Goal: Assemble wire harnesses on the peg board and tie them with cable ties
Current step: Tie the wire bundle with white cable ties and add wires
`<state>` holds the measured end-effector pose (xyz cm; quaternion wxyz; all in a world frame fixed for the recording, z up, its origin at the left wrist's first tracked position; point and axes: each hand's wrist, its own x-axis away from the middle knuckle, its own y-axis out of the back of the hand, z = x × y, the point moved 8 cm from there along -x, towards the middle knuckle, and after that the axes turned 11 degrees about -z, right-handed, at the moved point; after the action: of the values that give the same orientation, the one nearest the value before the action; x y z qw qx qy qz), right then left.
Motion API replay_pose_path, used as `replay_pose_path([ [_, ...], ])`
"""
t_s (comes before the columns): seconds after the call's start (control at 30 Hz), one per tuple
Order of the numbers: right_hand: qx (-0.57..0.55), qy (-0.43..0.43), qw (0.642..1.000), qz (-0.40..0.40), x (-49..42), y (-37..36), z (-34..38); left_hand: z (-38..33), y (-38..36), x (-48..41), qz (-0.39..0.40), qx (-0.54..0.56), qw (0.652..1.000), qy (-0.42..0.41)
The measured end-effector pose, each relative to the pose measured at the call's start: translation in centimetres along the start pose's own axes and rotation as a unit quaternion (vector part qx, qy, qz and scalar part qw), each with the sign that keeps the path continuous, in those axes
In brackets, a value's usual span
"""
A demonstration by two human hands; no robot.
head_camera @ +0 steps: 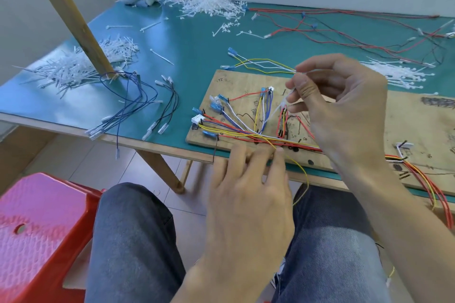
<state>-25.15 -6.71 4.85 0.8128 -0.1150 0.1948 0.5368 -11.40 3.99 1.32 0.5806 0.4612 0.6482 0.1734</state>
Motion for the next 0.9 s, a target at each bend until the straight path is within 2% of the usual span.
replay_pose_path([
  [0.23, 0.075, 0.013, 0.997, 0.023, 0.0, -1.2, -1.1, 0.2, -1.3, 0.7, 0.049, -0.055, 0.997, -0.017],
  [0.63, 0.044, 0.019, 0.998, 0.031, -0.9, -2.3, -1.6, 0.1, -2.5, 1.4, 0.080, -0.042, 0.996, -0.016],
  [0.9, 0.090, 0.038, 0.994, 0.049, -0.9, -2.5, -1.2, 0.0, -2.8, 1.4, 0.083, -0.043, 0.995, -0.023],
])
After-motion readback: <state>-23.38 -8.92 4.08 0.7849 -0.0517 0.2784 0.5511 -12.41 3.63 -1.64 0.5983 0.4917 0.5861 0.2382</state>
